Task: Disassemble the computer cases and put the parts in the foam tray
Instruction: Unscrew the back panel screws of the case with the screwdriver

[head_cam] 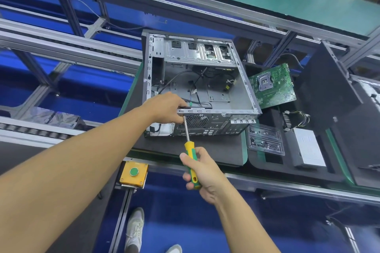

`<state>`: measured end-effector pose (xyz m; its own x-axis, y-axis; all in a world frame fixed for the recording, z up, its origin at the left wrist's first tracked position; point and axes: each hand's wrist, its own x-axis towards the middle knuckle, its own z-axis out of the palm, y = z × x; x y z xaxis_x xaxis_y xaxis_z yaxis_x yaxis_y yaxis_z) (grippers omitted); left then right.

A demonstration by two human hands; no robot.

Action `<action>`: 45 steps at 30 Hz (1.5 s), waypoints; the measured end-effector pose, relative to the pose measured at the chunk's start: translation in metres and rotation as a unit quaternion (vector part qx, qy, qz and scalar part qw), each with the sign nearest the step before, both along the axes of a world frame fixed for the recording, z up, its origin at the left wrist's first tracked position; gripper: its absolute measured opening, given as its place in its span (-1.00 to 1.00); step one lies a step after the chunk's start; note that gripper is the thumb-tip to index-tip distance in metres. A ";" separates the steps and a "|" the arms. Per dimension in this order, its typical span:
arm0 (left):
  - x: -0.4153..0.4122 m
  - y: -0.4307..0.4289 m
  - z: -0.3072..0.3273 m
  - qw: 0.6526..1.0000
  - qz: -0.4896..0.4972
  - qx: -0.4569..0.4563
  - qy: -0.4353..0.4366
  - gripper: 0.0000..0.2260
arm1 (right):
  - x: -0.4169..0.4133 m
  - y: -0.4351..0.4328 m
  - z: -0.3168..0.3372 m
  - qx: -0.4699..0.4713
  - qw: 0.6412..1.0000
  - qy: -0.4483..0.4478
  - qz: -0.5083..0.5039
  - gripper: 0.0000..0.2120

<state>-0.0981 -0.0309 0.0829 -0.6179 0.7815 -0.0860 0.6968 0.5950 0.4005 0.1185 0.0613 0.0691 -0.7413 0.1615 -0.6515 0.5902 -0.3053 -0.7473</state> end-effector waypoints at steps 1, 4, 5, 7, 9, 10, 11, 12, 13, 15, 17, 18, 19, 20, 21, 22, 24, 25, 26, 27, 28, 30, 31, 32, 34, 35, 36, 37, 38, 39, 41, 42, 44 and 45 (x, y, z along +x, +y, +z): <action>0.000 0.000 0.000 1.000 0.000 -0.001 0.000 -0.76 | -0.002 0.002 0.003 -0.040 0.999 -0.012 -0.002 -0.76; 0.001 0.000 0.001 1.000 0.004 0.001 0.002 -0.76 | -0.004 0.009 0.014 -0.160 0.987 -0.026 0.019 -0.67; 0.001 0.000 0.001 1.000 0.004 0.001 0.005 -0.75 | -0.003 0.010 0.014 -0.167 0.986 -0.022 0.023 -0.65; 0.001 0.000 0.000 1.000 0.004 -0.002 0.011 -0.79 | -0.001 0.009 0.012 -0.148 0.989 -0.004 0.014 -0.69; 0.001 0.000 0.000 1.000 0.005 -0.006 0.014 -0.80 | 0.002 0.005 0.009 -0.092 0.995 0.028 0.007 -0.83; 0.001 0.001 0.000 1.000 0.005 -0.010 0.015 -0.78 | 0.004 0.003 0.008 -0.065 0.997 0.035 0.008 -0.88; 0.001 0.001 0.000 1.000 0.005 -0.013 0.017 -0.78 | 0.004 0.001 0.005 -0.045 0.998 0.035 0.006 -0.88; 0.001 0.000 0.000 1.000 0.005 -0.015 0.017 -0.77 | 0.005 -0.002 0.002 -0.031 0.999 0.027 0.003 -0.87; 0.001 0.000 0.000 1.000 0.005 -0.014 0.017 -0.76 | 0.005 -0.005 0.000 -0.020 1.000 0.020 0.003 -0.86; 0.002 0.001 0.000 1.000 0.004 -0.011 0.016 -0.71 | 0.006 -0.009 -0.003 -0.008 1.000 0.013 -0.001 -0.85; 0.002 0.001 0.000 1.000 0.003 -0.011 0.015 -0.65 | 0.005 -0.008 -0.001 -0.047 0.999 0.009 -0.022 -0.84; 0.002 0.000 0.001 1.000 0.004 -0.010 0.014 -0.64 | 0.004 -0.006 0.001 -0.090 0.995 0.000 -0.033 -0.84; 0.002 0.000 0.001 1.000 0.004 -0.009 0.015 -0.65 | 0.003 -0.004 0.004 -0.133 0.990 -0.012 -0.035 -0.79; 0.002 0.000 0.000 1.000 0.003 -0.009 0.016 -0.67 | 0.002 -0.001 0.008 -0.167 0.985 -0.020 -0.026 -0.69; 0.002 0.000 0.000 1.000 0.001 -0.011 0.018 -0.70 | 0.002 0.002 0.010 -0.188 0.982 -0.022 -0.017 -0.62; 0.003 0.000 0.000 1.000 -0.001 -0.012 0.019 -0.73 | 0.002 0.004 0.011 -0.202 0.979 -0.017 -0.012 -0.60; 0.003 0.001 0.001 1.000 -0.002 -0.013 0.020 -0.75 | 0.003 0.003 0.013 -0.213 0.977 0.005 -0.027 -0.69; 0.002 0.000 0.001 1.000 -0.002 -0.013 0.019 -0.74 | 0.003 0.000 0.013 -0.206 0.978 0.019 -0.041 -0.77; 0.002 0.000 0.001 1.000 -0.002 -0.012 0.019 -0.72 | 0.004 -0.003 0.010 -0.176 0.982 0.036 -0.055 -0.86; 0.002 0.000 0.002 1.000 -0.002 -0.012 0.019 -0.71 | 0.004 -0.007 0.007 -0.133 0.988 0.049 -0.064 -0.93; 0.002 0.001 0.002 1.000 -0.001 -0.012 0.019 -0.74 | 0.004 -0.010 0.004 -0.089 0.992 0.054 -0.073 -0.92; 0.003 0.001 0.001 1.000 -0.001 -0.014 0.011 -0.83 | 0.003 -0.014 0.001 -0.027 0.995 0.044 -0.085 -0.84; 0.004 0.001 0.002 1.000 -0.002 -0.017 0.009 -0.88 | 0.002 -0.014 0.002 -0.017 0.996 0.032 -0.081 -0.82; 0.004 0.000 0.002 1.000 -0.003 -0.021 0.008 -0.89 | 0.001 -0.012 0.003 -0.024 0.997 0.016 -0.067 -0.82; 0.005 0.000 0.004 1.000 -0.001 -0.023 0.009 -0.81 | -0.003 -0.005 0.013 -0.103 0.994 -0.017 -0.040 -0.82; 0.005 0.000 0.005 1.000 0.002 -0.021 0.010 -0.78 | -0.004 -0.001 0.017 -0.155 0.987 -0.027 -0.023 -0.74; 0.006 0.000 0.005 1.000 0.004 -0.020 0.012 -0.74 | -0.005 0.004 0.020 -0.190 0.981 -0.029 -0.005 -0.65; 0.007 0.000 0.006 1.000 0.006 -0.020 0.014 -0.71 | -0.006 0.008 0.021 -0.204 0.979 -0.023 0.005 -0.61; 0.007 0.000 0.006 1.000 0.007 -0.020 0.014 -0.68 | -0.006 0.009 0.020 -0.199 0.980 -0.012 0.008 -0.63; 0.007 -0.001 0.006 1.000 0.009 -0.020 0.013 -0.68 | -0.005 0.009 0.019 -0.180 0.984 0.001 0.002 -0.69; 0.007 -0.001 0.006 1.000 0.010 -0.017 0.012 -0.67 | -0.004 0.007 0.012 -0.096 0.995 0.029 -0.026 -0.89; 0.006 -0.001 0.006 1.000 0.010 -0.015 0.013 -0.66 | -0.004 0.005 0.010 -0.047 0.998 0.033 -0.035 -0.92; 0.007 -0.001 0.006 1.000 0.003 -0.015 0.010 -0.73 | -0.002 0.004 0.004 0.018 0.999 0.018 -0.046 -0.84; 0.007 -0.001 0.006 1.000 -0.001 -0.016 0.008 -0.79 | -0.003 0.002 0.006 0.025 0.999 0.007 -0.045 -0.83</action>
<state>-0.0909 -0.0317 0.0894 -0.6175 0.7801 -0.1001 0.7048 0.6053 0.3700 0.1158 0.0636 0.0750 -0.7309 0.2596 -0.6311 0.5518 -0.3194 -0.7704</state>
